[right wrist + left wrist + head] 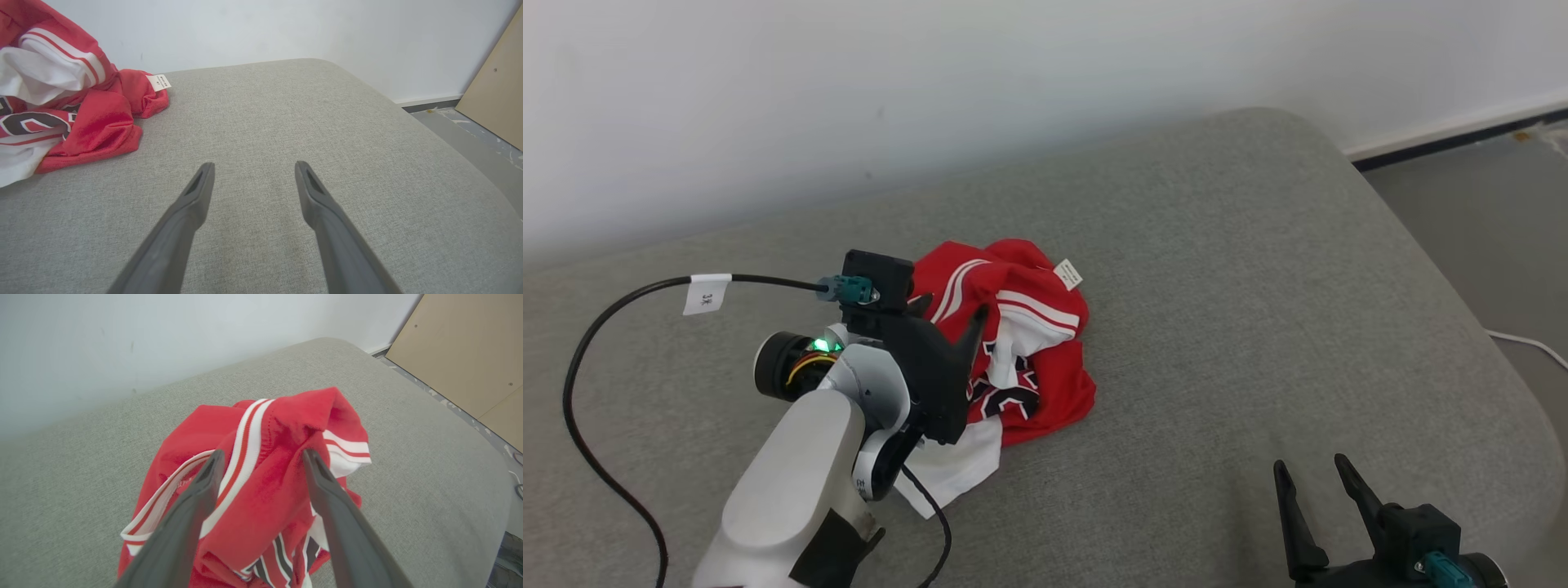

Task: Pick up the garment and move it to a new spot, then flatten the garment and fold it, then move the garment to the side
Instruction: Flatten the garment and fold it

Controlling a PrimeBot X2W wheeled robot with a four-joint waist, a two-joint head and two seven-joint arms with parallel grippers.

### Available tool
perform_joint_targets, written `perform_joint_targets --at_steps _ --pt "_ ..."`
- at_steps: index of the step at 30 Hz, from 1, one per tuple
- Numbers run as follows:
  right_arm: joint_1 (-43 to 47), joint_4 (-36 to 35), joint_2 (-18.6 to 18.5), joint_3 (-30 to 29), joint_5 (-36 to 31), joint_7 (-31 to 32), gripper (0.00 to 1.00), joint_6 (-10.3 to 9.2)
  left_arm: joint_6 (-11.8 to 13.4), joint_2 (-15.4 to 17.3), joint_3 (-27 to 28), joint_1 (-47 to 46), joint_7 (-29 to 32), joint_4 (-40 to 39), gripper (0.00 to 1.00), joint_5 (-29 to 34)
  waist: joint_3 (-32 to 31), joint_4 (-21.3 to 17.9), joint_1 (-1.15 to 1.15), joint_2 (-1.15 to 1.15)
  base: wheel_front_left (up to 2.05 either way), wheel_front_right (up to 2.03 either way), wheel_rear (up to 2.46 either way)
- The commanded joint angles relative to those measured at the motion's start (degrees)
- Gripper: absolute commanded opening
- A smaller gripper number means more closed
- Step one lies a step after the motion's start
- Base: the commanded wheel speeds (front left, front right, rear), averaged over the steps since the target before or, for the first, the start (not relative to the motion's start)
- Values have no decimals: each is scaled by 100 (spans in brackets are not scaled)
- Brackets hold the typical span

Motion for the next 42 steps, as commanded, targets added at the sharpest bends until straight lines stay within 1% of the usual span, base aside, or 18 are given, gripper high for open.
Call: perform_joint_targets --at_steps 1,2,3,4,7,11,15,19,22,26,28,30,32,35,36,39,41,42 --pt "-45 9 6 9 46 -37 100 -12 30 -2 18 -79 -40 44 65 -12 167 -191 -1 -1 0 0 0" --pt "-47 24 6 15 46 -36 100 -12 41 -22 19 -102 -58 105 36 -25 169 -198 -1 -1 0 0 0" --pt "-57 39 6 26 56 -52 100 -12 42 -45 8 -130 -95 137 4 -14 173 -198 -1 -1 0 0 0" --pt "-74 52 6 41 67 -64 100 -12 43 -68 -4 -157 -128 181 0 -17 175 -193 -1 -1 0 0 0" --pt "-115 88 6 93 73 -85 100 -12 67 -125 -39 -227 -262 316 0 -20 152 -153 -1 -1 0 0 0" --pt "-114 85 5 142 21 -74 100 -12 97 -226 -125 -350 -623 429 0 38 86 -75 -1 -1 0 0 0" --pt "-61 45 5 163 -27 -33 100 -12 60 -296 -251 -479 -878 530 0 -37 -16 4 -1 -1 0 0 0" --pt "15 -16 4 193 -56 20 100 -12 33 -348 -448 -565 -911 610 0 -138 -104 35 -1 -1 0 0 0" --pt "94 -61 5 173 -67 58 100 -12 1 -351 -551 -739 -1092 481 0 -204 -160 69 -1 -1 0 0 0" --pt "158 -128 4 165 -113 108 100 -12 38 -373 -652 -1193 -1527 200 0 -185 -220 112 -1 -1 0 0 0" --pt "198 -162 6 175 -125 147 100 -12 61 -377 -750 -1444 -1758 -73 0 -417 -254 124 -1 -1 0 0 0" --pt "228 -209 4 151 -126 175 100 -12 199 -368 -853 -1663 -1952 -356 0 -615 -276 168 -1 -1 0 0 0" --pt "257 -262 6 116 -125 198 100 -12 409 -353 -869 -1707 -2112 -611 0 -814 -300 250 -1 -1 0 0 0" --pt "354 -334 5 32 -114 211 100 -12 810 -325 -732 -1318 -2227 -907 0 -987 -316 459 -1 -1 0 0 0" --pt "354 -334 5 32 -114 211 100 -12 810 -325 -732 -1318 -2227 -907 0 -987 -316 459 -1 -1 0 0 0" --pt "400 -382 5 -46 -86 213 100 -12 1229 -56 -460 -426 -2314 -1119 0 -1129 -290 722 -1 -1 0 0 0" --pt "393 -410 8 -57 -66 223 100 -12 1416 139 -313 286 -2341 -1188 0 -1279 -239 886 -1 -1 0 0 0" --pt "374 -423 7 -52 -68 234 100 -12 1472 245 -281 619 -2344 -1181 0 -1327 -219 959 -1 -1 0 0 0"
